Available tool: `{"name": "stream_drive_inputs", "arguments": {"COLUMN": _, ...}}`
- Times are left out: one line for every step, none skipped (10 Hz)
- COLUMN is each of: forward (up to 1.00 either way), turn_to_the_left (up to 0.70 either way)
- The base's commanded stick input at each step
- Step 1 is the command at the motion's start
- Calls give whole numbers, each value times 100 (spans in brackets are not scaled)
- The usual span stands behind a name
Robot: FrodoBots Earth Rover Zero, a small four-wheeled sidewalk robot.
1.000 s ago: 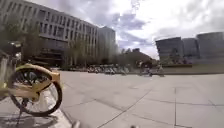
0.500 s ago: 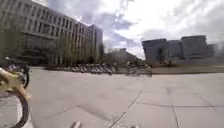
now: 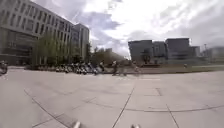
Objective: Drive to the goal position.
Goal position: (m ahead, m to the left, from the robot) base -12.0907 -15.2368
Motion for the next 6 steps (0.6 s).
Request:
{"name": "stream_drive_inputs", "arguments": {"forward": 70, "turn_to_the_left": -29}}
{"name": "stream_drive_inputs", "arguments": {"forward": 70, "turn_to_the_left": -29}}
{"name": "stream_drive_inputs", "arguments": {"forward": 70, "turn_to_the_left": -29}}
{"name": "stream_drive_inputs", "arguments": {"forward": 70, "turn_to_the_left": -29}}
{"name": "stream_drive_inputs", "arguments": {"forward": 70, "turn_to_the_left": -29}}
{"name": "stream_drive_inputs", "arguments": {"forward": 70, "turn_to_the_left": -29}}
